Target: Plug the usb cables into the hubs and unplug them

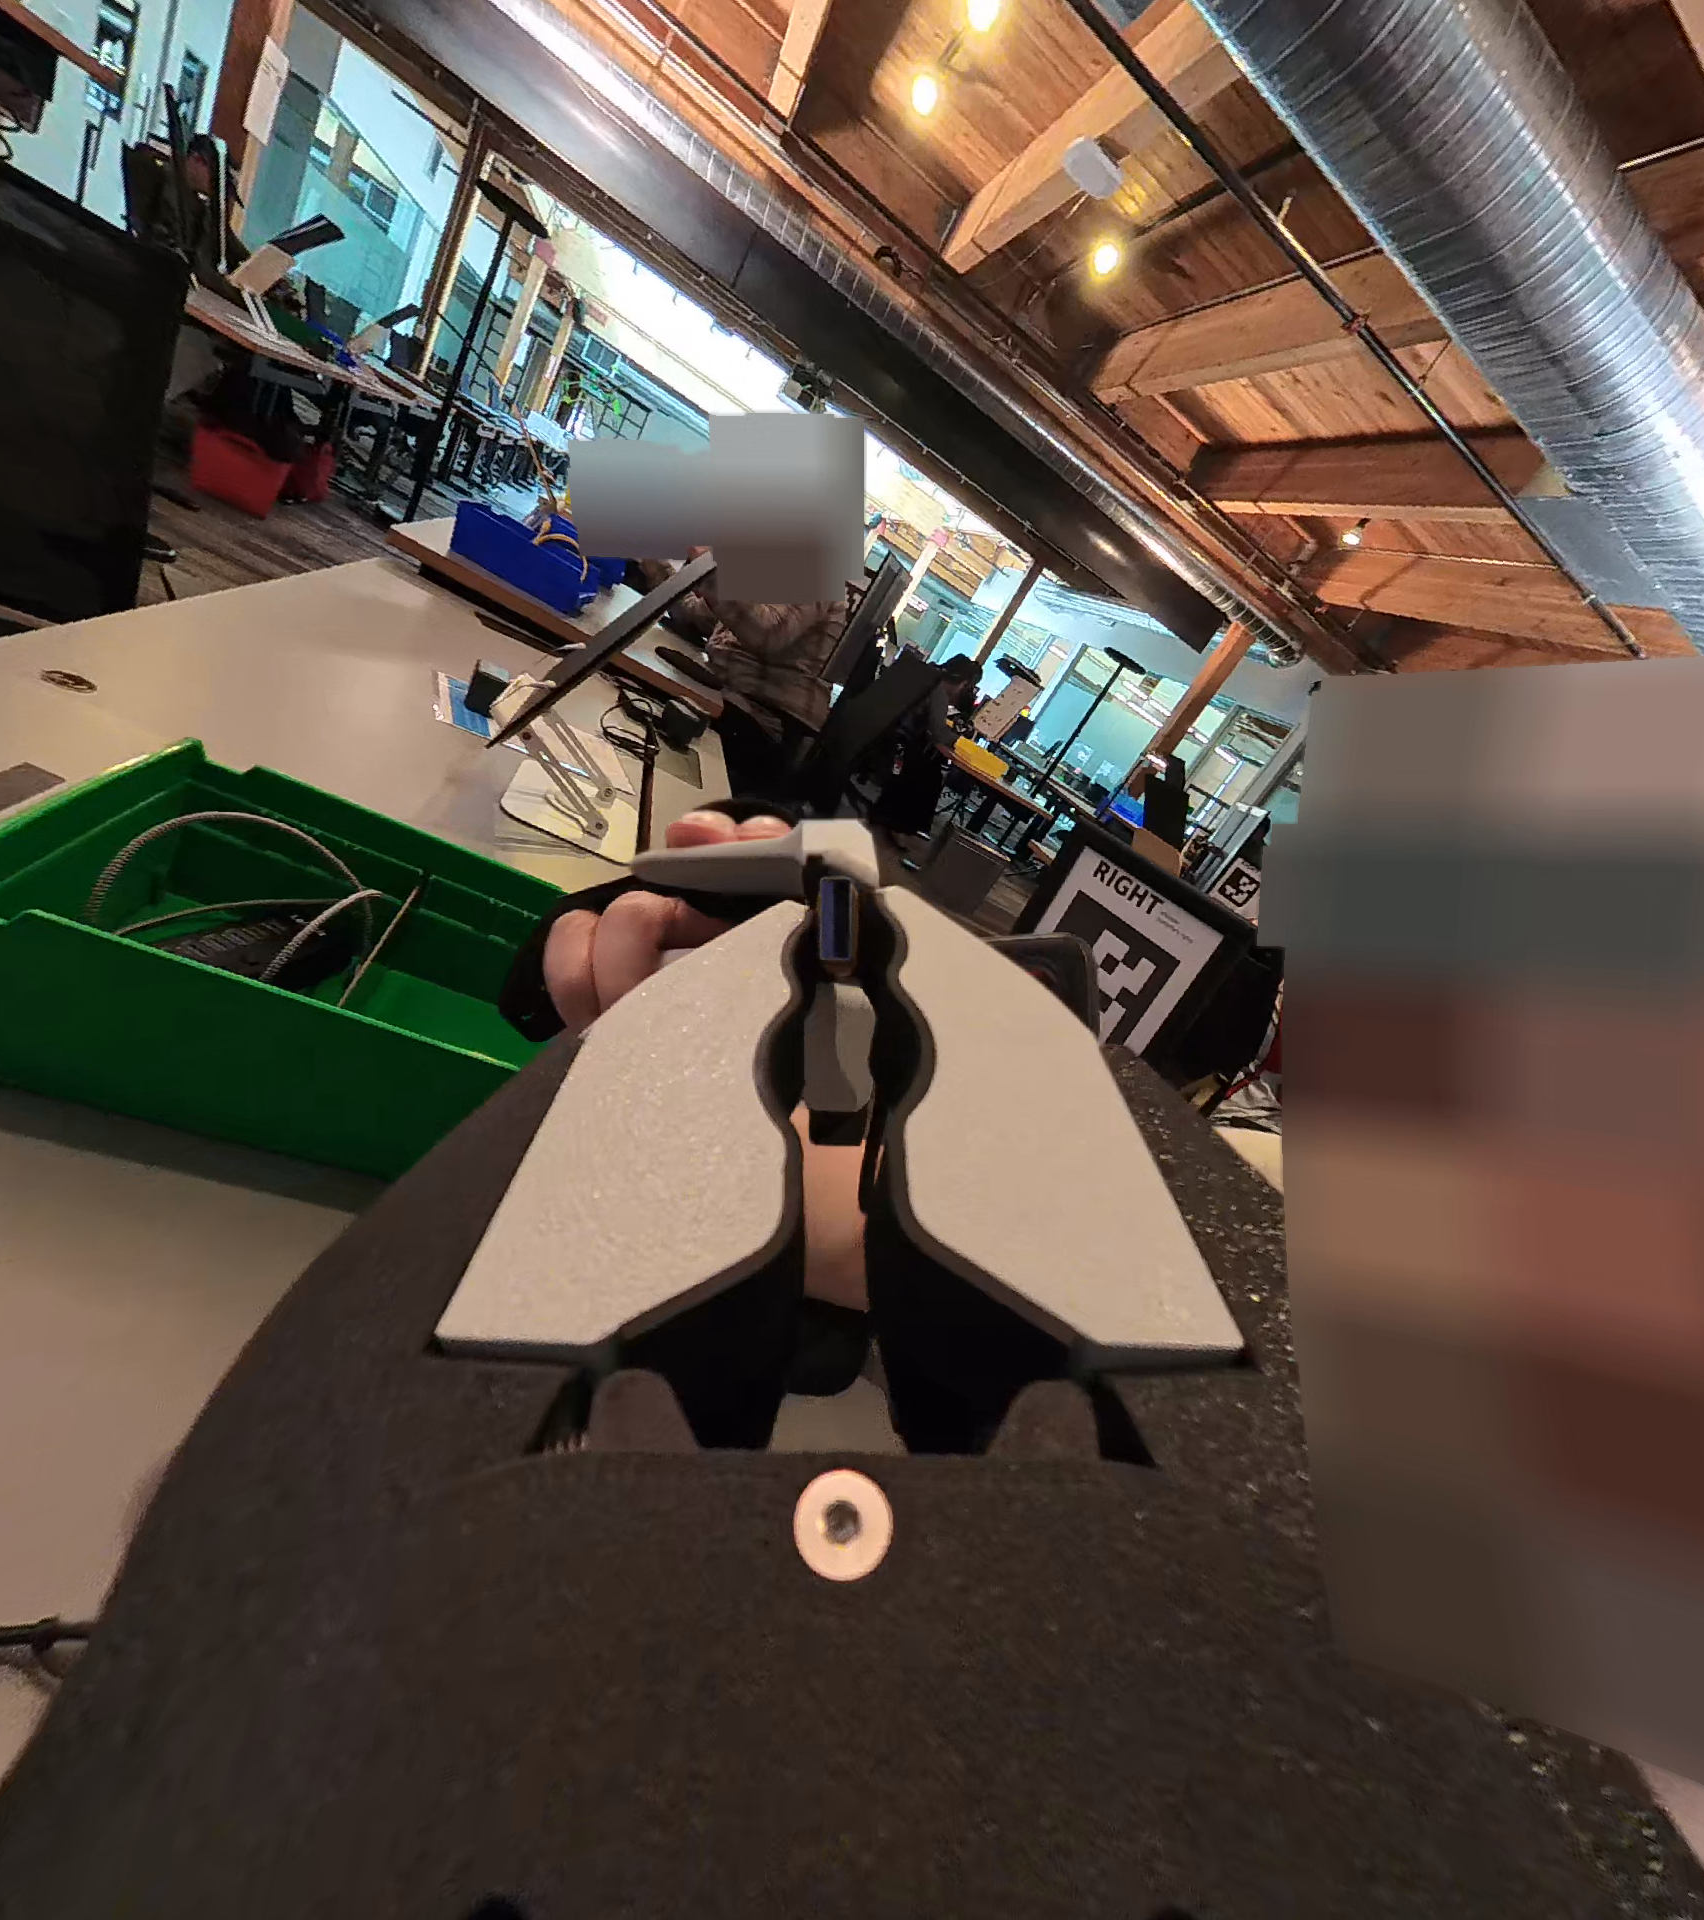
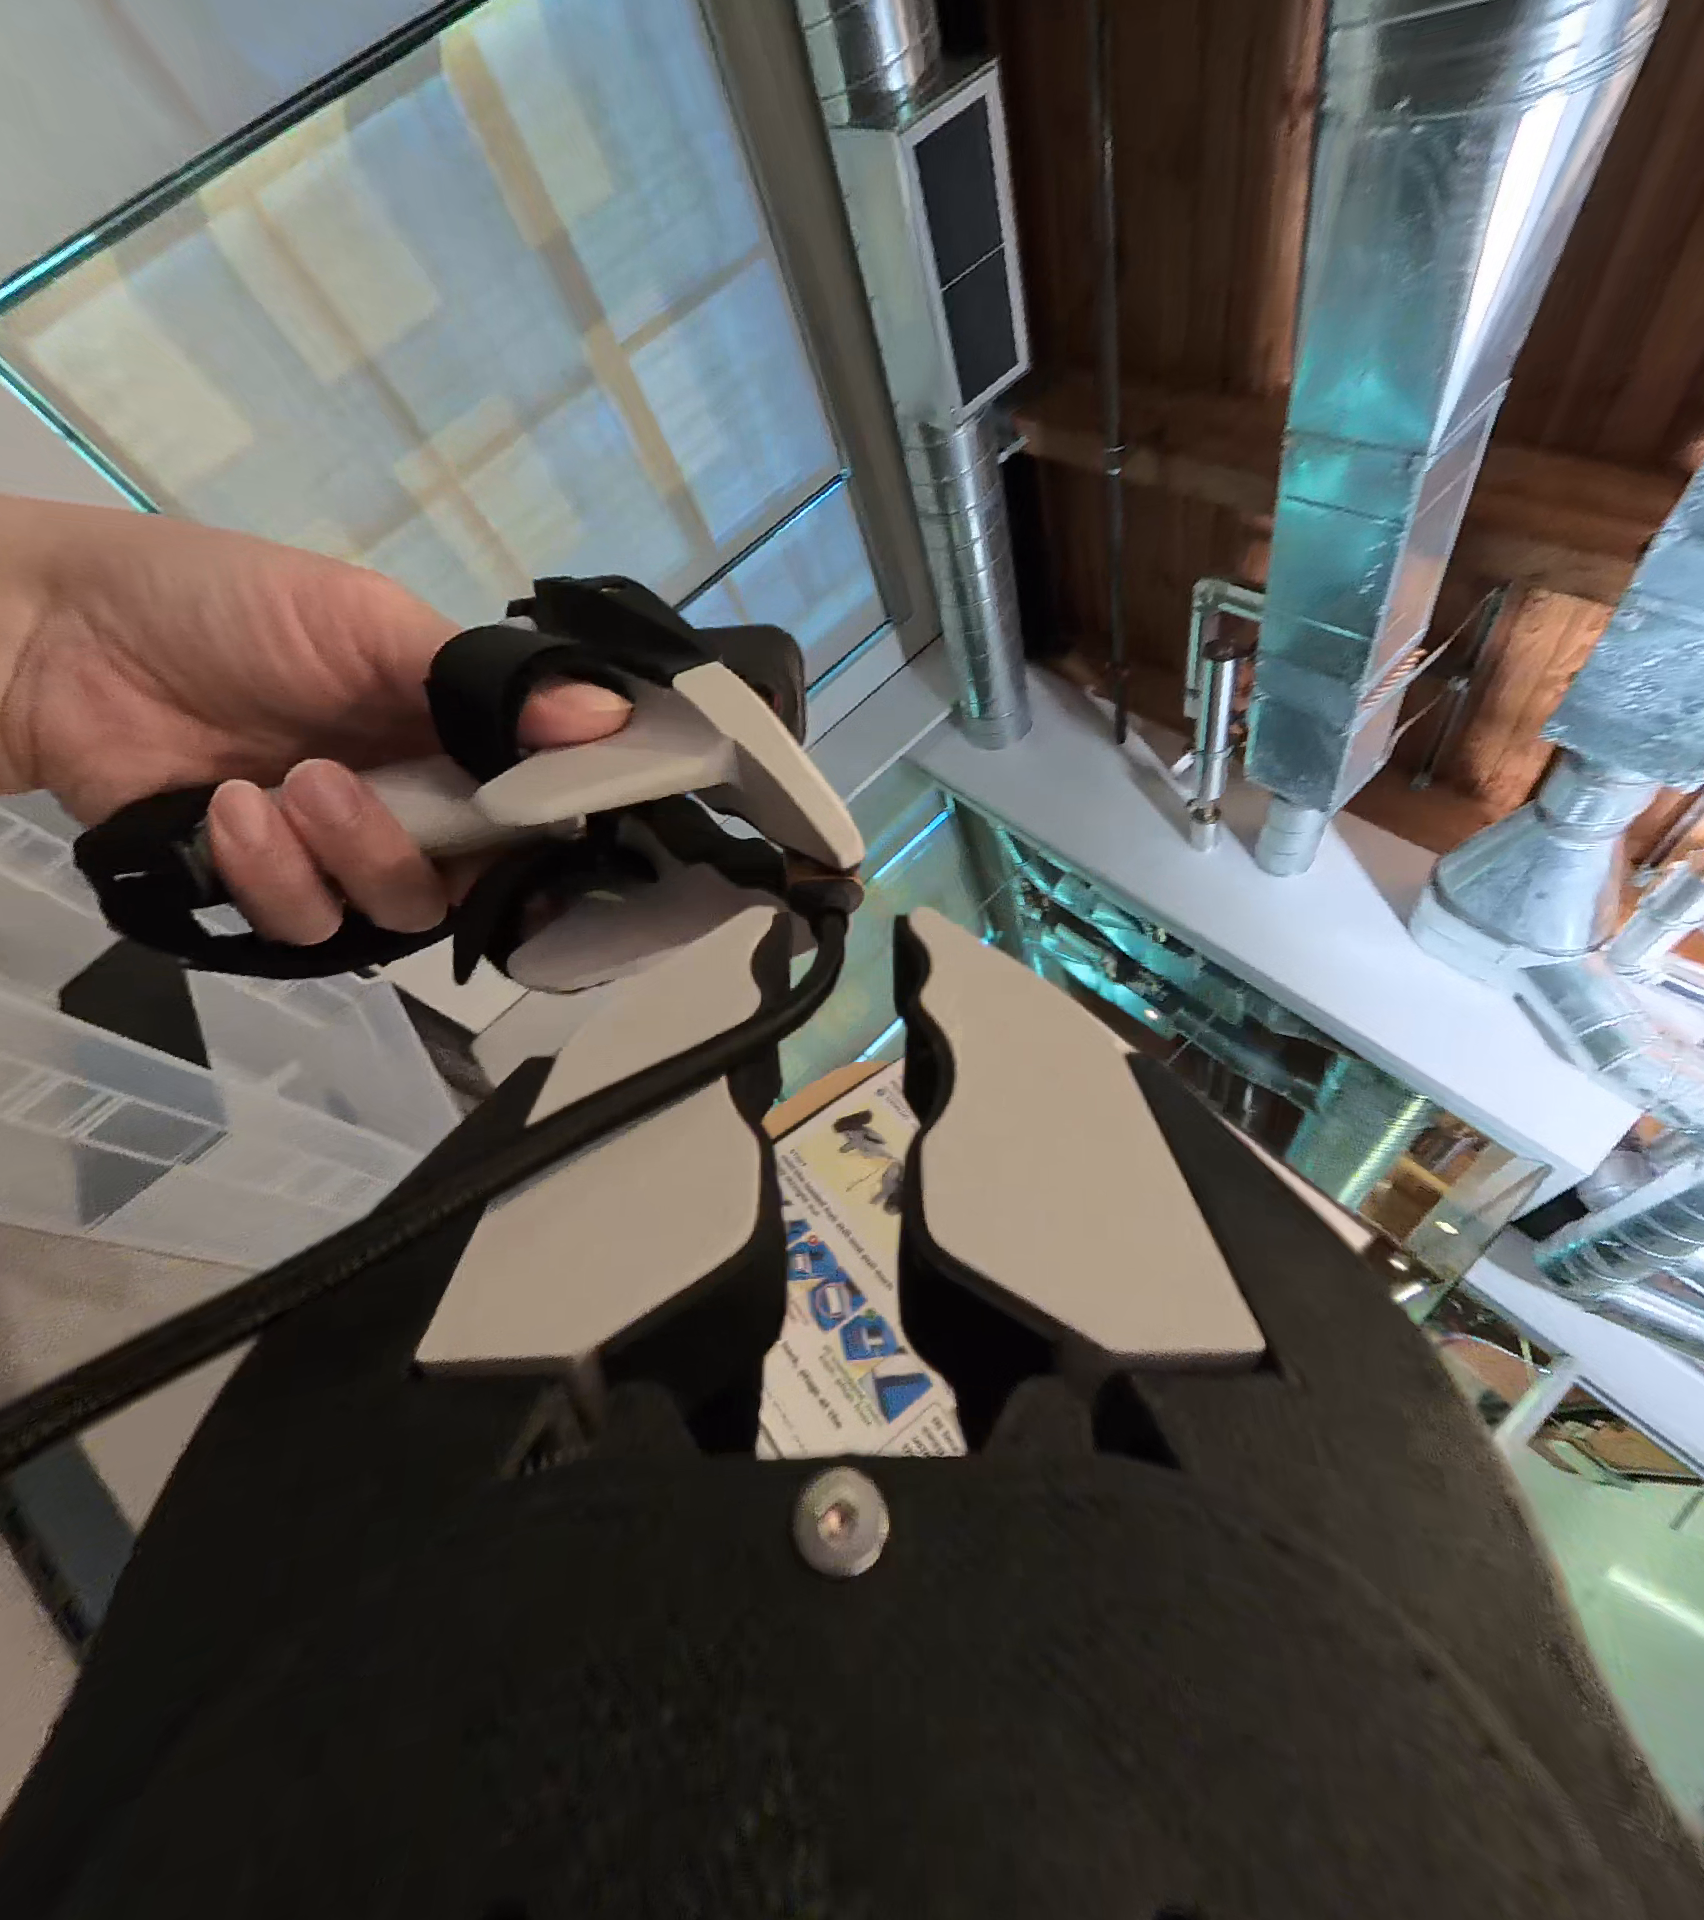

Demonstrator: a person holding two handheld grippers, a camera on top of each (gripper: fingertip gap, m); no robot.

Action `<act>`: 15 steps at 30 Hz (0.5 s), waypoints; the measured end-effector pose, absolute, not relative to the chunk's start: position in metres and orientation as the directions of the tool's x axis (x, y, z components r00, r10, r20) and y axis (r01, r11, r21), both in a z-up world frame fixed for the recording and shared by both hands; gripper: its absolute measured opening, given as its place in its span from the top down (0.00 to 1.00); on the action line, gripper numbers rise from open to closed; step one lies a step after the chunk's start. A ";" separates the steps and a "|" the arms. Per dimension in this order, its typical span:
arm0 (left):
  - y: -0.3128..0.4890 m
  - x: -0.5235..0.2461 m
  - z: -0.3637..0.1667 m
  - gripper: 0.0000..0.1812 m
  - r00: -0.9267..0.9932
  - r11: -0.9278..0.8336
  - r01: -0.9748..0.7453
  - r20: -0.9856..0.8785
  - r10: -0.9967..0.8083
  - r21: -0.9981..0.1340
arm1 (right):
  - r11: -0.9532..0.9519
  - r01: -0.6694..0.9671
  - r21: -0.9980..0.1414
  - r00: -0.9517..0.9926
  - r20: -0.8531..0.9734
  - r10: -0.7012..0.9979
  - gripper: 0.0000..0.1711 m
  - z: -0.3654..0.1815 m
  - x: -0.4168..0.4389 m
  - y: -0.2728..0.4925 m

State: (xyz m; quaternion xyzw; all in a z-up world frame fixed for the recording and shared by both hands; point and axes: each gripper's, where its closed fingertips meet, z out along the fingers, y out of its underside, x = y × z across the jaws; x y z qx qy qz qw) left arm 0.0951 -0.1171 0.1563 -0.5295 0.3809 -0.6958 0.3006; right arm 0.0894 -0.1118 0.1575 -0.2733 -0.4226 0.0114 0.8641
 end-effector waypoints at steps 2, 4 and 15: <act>-0.116 0.095 0.155 0.96 -0.243 -0.527 0.015 0.508 -0.826 -0.850 | 0.848 0.209 -0.487 0.629 0.731 0.265 0.93 0.155 0.088 -0.111; -0.113 0.095 0.154 0.96 -0.223 -0.525 0.014 0.509 -0.831 -0.851 | 0.846 0.229 -0.482 0.619 0.743 0.256 0.95 0.153 0.087 -0.109; -0.110 0.094 0.153 0.96 -0.243 -0.563 0.013 0.543 -0.804 -0.827 | 0.829 0.259 -0.496 0.608 0.751 0.260 0.95 0.152 0.085 -0.106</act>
